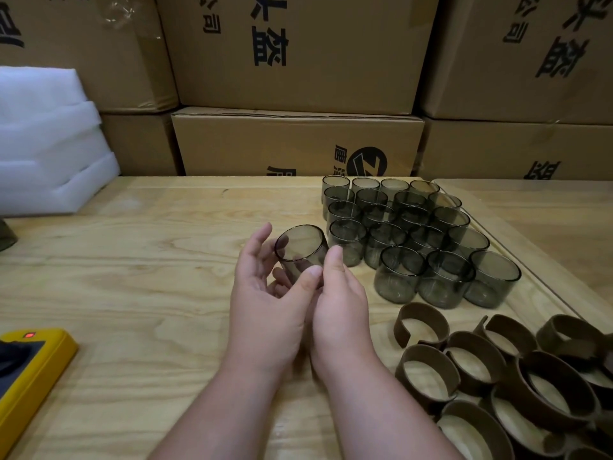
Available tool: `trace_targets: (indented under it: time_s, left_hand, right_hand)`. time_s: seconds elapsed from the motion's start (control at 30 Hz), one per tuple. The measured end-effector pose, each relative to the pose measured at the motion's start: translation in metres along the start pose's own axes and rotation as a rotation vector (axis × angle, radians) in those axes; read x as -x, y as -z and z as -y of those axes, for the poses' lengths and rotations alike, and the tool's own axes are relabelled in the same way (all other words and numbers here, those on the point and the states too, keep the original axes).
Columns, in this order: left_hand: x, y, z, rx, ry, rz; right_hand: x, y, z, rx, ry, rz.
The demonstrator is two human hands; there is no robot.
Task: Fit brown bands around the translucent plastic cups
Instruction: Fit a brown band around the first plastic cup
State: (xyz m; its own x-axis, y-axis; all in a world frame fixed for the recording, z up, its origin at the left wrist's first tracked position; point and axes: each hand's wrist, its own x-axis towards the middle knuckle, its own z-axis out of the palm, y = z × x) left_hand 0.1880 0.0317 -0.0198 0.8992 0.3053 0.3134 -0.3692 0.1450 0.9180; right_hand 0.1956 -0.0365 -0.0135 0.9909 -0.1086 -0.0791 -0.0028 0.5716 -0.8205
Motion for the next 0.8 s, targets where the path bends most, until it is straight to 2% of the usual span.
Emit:
trace_targets:
  time_s: [0.23,0.33,0.5,0.57,0.8]
  left_hand:
    - [0.002,0.0,-0.002,-0.2,-0.104,-0.065]
    - [0.002,0.0,-0.004,-0.21,-0.045,-0.075]
    - [-0.002,0.003,-0.004,-0.299,0.083,0.069]
    - [-0.002,0.003,-0.005,-0.336,0.124,0.125]
    - [-0.005,0.007,-0.013,-0.261,0.233,0.169]
  right_hand:
    - [-0.002,-0.003,-0.003,0.066,0.026,-0.083]
    - [-0.002,-0.004,-0.001,0.075,0.056,-0.136]
    - [0.003,-0.001,0.005,0.026,0.299,-0.164]
    - [0.004,0.001,0.008,-0.023,0.335,-0.166]
    - [-0.003,0.001,-0.001,0.16,0.195,-0.127]
